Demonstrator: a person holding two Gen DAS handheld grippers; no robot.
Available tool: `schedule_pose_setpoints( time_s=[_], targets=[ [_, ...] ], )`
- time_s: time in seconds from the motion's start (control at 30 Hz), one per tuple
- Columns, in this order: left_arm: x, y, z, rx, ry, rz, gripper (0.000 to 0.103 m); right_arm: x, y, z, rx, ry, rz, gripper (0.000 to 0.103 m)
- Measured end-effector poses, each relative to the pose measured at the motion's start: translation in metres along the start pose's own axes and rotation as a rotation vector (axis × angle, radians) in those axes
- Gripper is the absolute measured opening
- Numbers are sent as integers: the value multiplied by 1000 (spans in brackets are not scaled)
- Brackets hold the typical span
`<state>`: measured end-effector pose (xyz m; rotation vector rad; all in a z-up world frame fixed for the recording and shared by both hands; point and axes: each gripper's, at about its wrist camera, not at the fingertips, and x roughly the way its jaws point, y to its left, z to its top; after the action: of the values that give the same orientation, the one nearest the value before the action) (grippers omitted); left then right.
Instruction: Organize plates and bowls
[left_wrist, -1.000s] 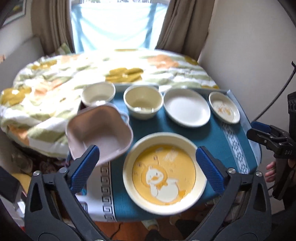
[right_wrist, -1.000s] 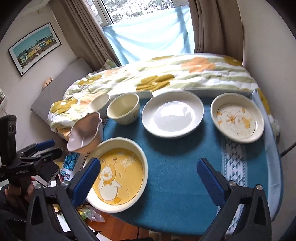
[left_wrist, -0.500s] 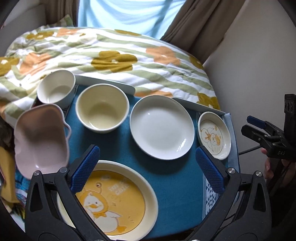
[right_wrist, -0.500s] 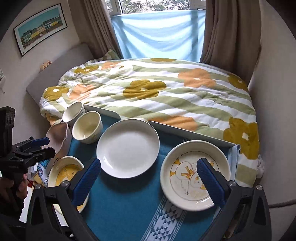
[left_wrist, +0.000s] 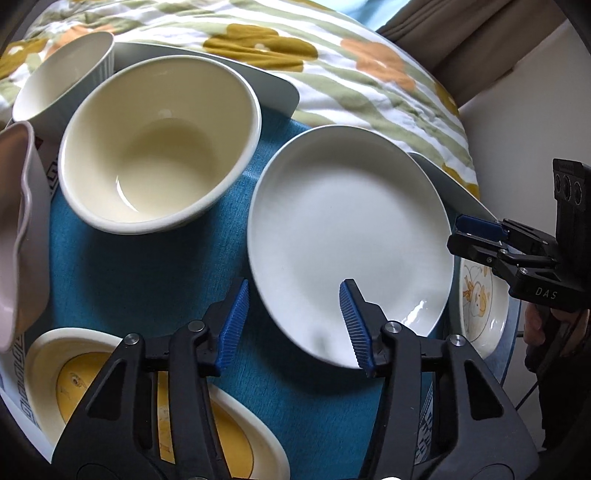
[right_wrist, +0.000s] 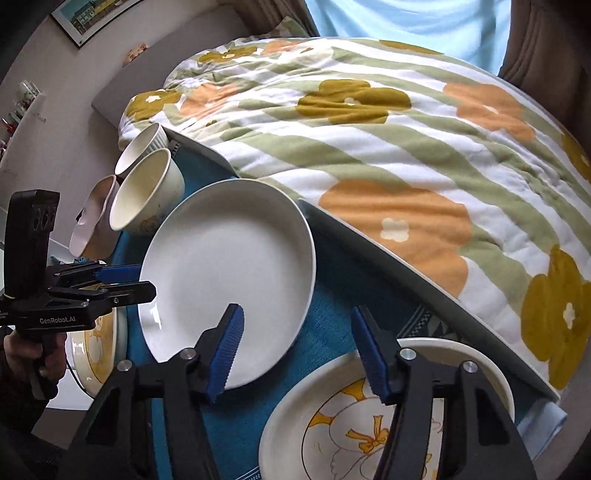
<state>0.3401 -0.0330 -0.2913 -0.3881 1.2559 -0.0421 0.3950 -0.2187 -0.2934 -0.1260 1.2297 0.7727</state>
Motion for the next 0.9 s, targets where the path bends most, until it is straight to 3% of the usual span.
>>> schedule_pose_setpoints(
  time_s=[0.1,0.17,0.33,0.9],
  targets=[
    [7,-1,2,-12,8,22,35,12,-5,3,-13,26,26,33],
    [9,1,3,-17,14,36,29,17,-5,3,-27,39,31,31],
    [13,5,4,-23,17,69,17,24,-2,4,-74,49,35,15],
    [0,-11,2,45,-19,146,17,10,5,-6,-65,-11,47,15]
  ],
)
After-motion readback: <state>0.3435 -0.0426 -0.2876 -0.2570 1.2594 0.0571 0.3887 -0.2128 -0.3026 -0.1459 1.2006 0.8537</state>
